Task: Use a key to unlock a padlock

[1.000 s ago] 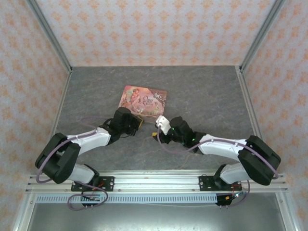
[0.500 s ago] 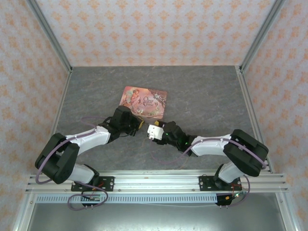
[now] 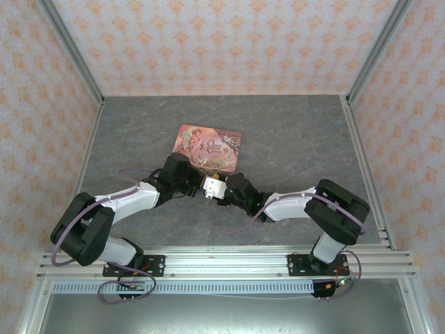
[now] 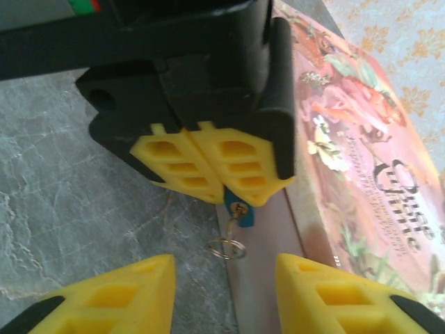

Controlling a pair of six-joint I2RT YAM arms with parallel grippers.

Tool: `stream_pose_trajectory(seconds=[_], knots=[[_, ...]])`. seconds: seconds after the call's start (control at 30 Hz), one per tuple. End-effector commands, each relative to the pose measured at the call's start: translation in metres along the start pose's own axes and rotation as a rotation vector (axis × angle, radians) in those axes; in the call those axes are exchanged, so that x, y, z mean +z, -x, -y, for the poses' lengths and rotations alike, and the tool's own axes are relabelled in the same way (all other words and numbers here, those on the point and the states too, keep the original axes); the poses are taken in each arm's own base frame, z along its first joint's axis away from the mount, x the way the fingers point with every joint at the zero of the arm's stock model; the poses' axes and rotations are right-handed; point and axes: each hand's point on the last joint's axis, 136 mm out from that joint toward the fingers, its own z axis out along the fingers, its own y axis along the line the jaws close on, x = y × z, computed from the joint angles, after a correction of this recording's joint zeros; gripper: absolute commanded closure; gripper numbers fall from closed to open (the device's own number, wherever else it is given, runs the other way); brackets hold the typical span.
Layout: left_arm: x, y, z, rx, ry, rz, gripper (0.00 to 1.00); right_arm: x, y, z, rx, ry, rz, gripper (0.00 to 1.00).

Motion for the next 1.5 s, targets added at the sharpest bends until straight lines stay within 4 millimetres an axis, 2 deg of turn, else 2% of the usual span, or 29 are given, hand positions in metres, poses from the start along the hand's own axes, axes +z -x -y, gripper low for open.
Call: stream_pose_trajectory(seconds=[0.0, 0.47, 0.73, 1.0, 1.17, 1.47], knots=[[-0.005, -0.001, 0.017, -0.003, -0.033, -0.013, 1.0, 0.005, 0.017, 0.011, 0.037, -0.044, 0.044, 0.63], [-0.004, -0.001, 0.014, -0.002, -0.023, -0.016, 1.0, 0.016, 0.015, 0.01, 0.035, -0.043, 0.023, 0.81], [-0.004, -0.001, 0.013, -0.001, -0.017, -0.016, 1.0, 0.018, 0.006, 0.007, 0.02, -0.046, -0.005, 0.84], [-0.004, -0.002, 0.013, 0.003, -0.019, -0.02, 1.0, 0.022, 0.006, 0.009, 0.011, -0.054, -0.013, 0.99], [-0.005, -0.004, 0.017, 0.02, -0.026, -0.033, 1.0, 0.025, 0.009, 0.008, -0.001, -0.047, -0.006, 1.0], [-0.009, -0.009, 0.022, 0.031, -0.045, -0.047, 1.0, 0.034, 0.023, 0.013, 0.096, -0.037, 0.042, 1.0]])
